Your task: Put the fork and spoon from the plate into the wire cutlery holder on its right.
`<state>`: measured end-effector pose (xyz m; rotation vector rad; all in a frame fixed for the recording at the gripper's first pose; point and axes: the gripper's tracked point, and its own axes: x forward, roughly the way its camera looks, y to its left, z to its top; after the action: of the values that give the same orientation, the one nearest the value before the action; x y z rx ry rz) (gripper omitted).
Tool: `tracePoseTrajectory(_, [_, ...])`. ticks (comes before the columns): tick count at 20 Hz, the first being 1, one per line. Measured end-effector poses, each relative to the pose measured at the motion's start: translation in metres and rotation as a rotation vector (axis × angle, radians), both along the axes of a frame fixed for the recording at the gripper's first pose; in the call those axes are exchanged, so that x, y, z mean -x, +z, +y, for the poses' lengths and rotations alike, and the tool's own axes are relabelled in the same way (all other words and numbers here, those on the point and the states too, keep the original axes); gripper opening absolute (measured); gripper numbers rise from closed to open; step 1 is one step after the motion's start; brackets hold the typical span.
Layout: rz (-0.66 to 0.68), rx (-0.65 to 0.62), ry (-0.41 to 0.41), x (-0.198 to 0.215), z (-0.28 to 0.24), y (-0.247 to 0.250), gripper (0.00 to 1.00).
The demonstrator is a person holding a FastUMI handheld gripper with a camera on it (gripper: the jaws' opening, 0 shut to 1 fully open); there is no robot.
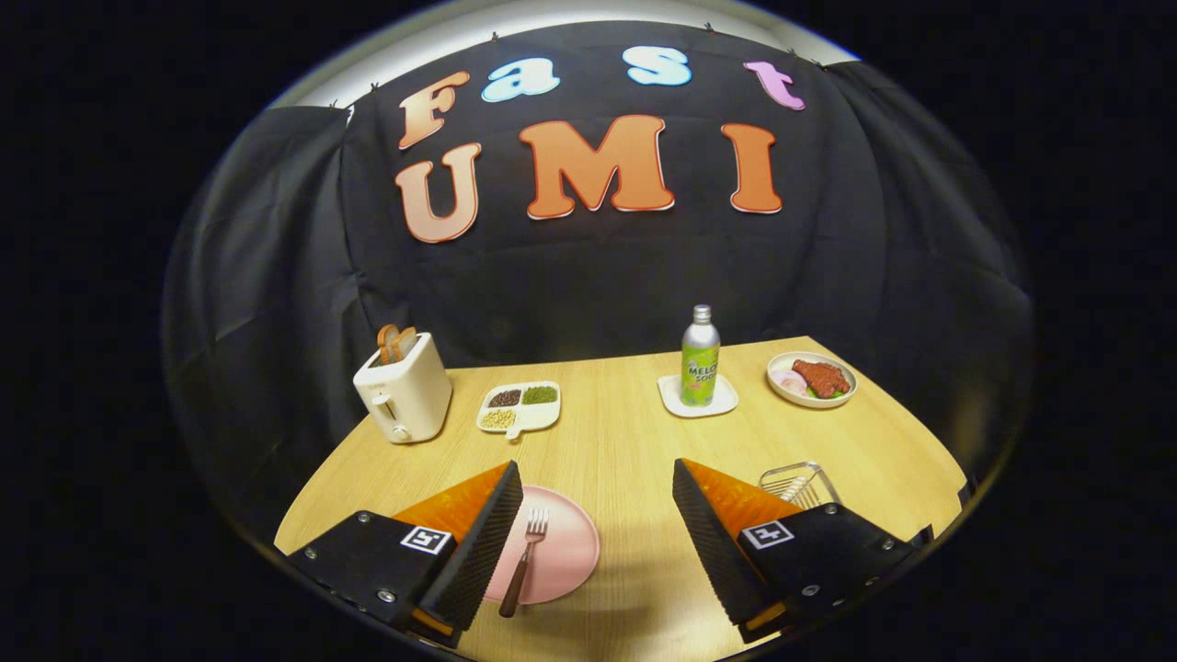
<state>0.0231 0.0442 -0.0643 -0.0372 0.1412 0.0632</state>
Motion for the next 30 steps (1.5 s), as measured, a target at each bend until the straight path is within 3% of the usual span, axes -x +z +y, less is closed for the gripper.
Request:
tracePoseTrajectory(5, [0.101, 0.094, 0.036, -0.013, 0.030, -0.057, 0.99])
tracePoseTrajectory(10, [0.244, 0.096, 0.069, -0.019, 0.057, -0.114, 0.76])
tracePoseTrajectory(18, [0.393, 0.099, 0.052, -0.034, 0.067, -0.162, 0.41])
tracePoseTrajectory(21, [0.440, 0.103, 0.050, -0.035, 0.067, -0.174, 0.30])
tracePoseTrajectory(24, [0.447, 0.084, 0.047, -0.035, 0.063, -0.171, 0.07])
tracePoseTrajectory(30, [0.439, 0.002, 0.063, -0.015, 0.040, -0.133, 0.04])
